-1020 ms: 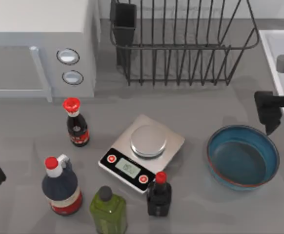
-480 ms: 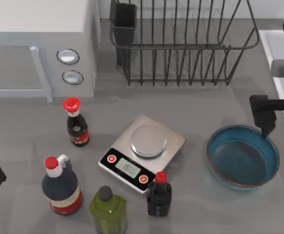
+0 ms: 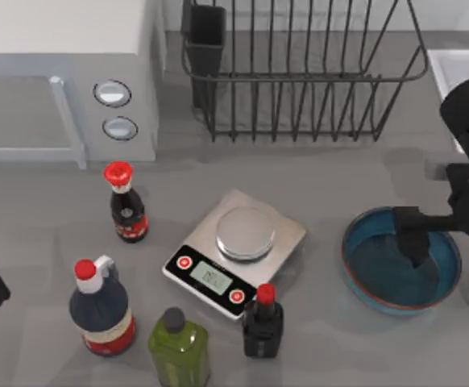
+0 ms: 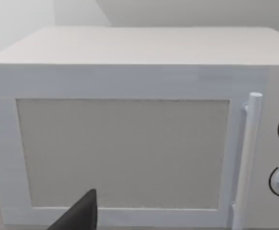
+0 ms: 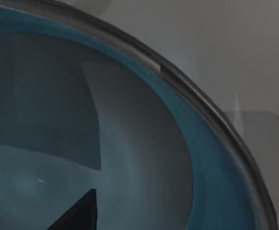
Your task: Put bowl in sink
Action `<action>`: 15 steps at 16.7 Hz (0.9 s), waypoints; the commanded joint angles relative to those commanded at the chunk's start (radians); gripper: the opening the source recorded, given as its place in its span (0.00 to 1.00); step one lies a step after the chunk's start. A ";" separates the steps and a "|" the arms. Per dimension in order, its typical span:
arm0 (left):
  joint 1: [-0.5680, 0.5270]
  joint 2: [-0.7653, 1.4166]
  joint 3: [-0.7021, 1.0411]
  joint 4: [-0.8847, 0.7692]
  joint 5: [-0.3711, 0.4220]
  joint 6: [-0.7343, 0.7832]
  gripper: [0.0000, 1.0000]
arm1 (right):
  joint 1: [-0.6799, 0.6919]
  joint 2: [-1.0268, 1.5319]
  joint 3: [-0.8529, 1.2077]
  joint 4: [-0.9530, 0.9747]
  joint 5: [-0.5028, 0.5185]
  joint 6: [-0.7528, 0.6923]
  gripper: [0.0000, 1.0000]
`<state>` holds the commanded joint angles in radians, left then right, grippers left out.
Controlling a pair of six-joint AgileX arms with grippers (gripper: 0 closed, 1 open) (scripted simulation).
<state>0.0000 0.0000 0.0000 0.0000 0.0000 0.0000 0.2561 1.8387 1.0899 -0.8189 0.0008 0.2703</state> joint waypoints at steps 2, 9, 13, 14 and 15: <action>0.000 0.000 0.000 0.000 0.000 0.000 1.00 | 0.000 0.005 -0.009 0.011 0.000 0.000 1.00; 0.000 0.000 0.000 0.000 0.000 0.000 1.00 | 0.000 0.005 -0.009 0.011 0.000 0.000 0.70; 0.000 0.000 0.000 0.000 0.000 0.000 1.00 | 0.000 0.005 -0.009 0.011 0.000 0.000 0.40; 0.000 0.000 0.000 0.000 0.000 0.000 1.00 | 0.000 0.005 -0.009 0.011 0.000 0.000 0.32; 0.000 0.000 0.000 0.000 0.000 0.000 1.00 | 0.000 0.005 -0.009 0.011 0.000 0.000 0.25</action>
<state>0.0000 0.0000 0.0000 0.0000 0.0000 0.0000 0.2564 1.8433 1.0808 -0.8084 0.0008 0.2707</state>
